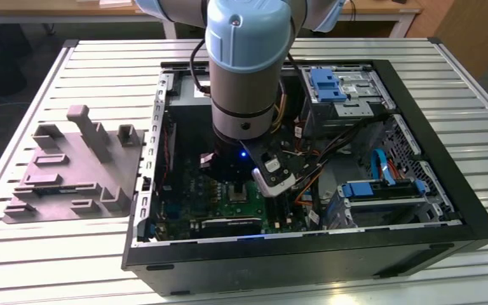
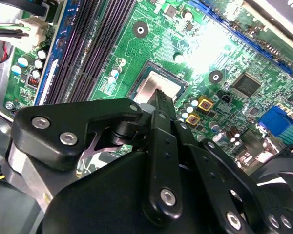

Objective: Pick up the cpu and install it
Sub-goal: 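Close the cpu cover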

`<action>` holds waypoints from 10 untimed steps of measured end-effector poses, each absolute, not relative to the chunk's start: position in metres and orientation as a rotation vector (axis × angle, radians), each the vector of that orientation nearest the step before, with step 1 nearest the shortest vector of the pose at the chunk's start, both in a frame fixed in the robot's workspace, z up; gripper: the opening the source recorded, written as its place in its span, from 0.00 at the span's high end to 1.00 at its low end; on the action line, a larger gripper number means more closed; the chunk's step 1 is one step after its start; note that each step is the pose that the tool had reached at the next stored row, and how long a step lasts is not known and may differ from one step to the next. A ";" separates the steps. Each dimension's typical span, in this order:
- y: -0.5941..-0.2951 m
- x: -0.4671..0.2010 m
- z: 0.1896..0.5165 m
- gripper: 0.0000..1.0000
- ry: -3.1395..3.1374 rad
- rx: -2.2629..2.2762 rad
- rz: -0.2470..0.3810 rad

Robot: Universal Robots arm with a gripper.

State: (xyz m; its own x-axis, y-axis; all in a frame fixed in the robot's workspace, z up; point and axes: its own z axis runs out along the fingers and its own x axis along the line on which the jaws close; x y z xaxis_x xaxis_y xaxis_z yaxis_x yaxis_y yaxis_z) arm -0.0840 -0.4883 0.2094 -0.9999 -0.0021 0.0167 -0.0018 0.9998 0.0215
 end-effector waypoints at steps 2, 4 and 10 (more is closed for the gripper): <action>-0.488 -0.084 0.209 0.89 -3.125 0.003 -0.034; -0.488 -0.084 0.209 0.89 -3.125 0.003 -0.034; -0.488 -0.084 0.209 0.89 -3.125 0.003 -0.034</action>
State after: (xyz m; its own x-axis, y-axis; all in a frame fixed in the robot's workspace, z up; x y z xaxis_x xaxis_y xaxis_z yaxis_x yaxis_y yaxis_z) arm -0.0840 -0.4883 0.2094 -0.9999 -0.0021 0.0169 -0.0018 0.9998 0.0216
